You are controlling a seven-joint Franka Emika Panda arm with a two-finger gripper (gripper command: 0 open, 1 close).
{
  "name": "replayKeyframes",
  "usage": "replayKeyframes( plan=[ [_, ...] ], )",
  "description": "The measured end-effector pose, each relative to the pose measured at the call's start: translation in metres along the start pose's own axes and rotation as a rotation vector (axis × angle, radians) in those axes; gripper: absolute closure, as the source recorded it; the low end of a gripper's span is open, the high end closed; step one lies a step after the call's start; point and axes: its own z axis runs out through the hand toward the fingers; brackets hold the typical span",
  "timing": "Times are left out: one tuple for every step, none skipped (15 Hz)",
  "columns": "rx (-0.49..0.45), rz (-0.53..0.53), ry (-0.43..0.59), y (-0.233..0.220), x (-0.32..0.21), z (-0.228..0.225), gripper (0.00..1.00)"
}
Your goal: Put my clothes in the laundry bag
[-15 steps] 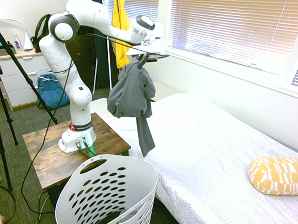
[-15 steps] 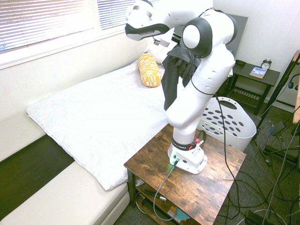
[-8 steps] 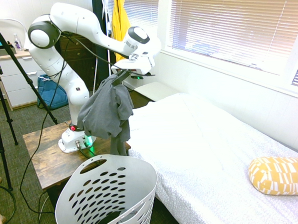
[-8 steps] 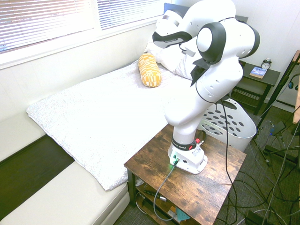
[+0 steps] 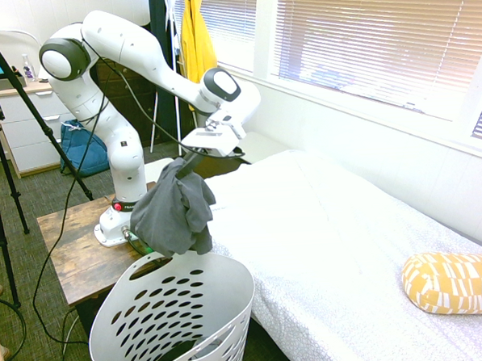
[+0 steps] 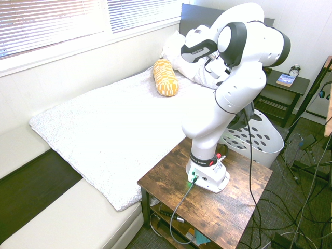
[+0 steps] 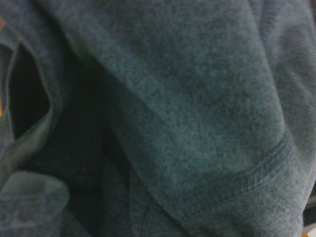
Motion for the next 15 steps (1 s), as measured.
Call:
replayKeyframes(
  plan=[
    [-0.028,-0.002,0.017,-0.003,0.010,0.005,1.00],
    [-0.064,-0.010,0.031,-0.007,0.019,0.009,1.00],
    [-0.102,-0.024,0.043,-0.013,0.027,0.013,1.00],
    [-0.146,-0.044,0.057,-0.021,0.035,0.019,1.00],
    [-0.193,-0.066,0.078,-0.028,0.044,0.025,1.00],
    [-0.228,-0.076,0.125,-0.034,0.056,0.031,0.00],
    [-0.242,-0.070,0.189,-0.042,0.069,0.038,0.00],
    [-0.239,-0.060,0.237,-0.052,0.079,0.044,0.00],
    [-0.237,-0.056,0.260,-0.063,0.086,0.050,0.00],
    [-0.238,-0.058,0.264,-0.075,0.090,0.055,0.00],
    [-0.245,-0.064,0.258,-0.086,0.091,0.061,0.00],
    [-0.251,-0.071,0.247,-0.095,0.091,0.066,0.00],
    [-0.256,-0.079,0.235,-0.102,0.090,0.072,0.00],
    [-0.260,-0.086,0.224,-0.108,0.087,0.079,0.00],
    [-0.255,-0.088,0.223,-0.112,0.085,0.082,0.00]
  ],
)
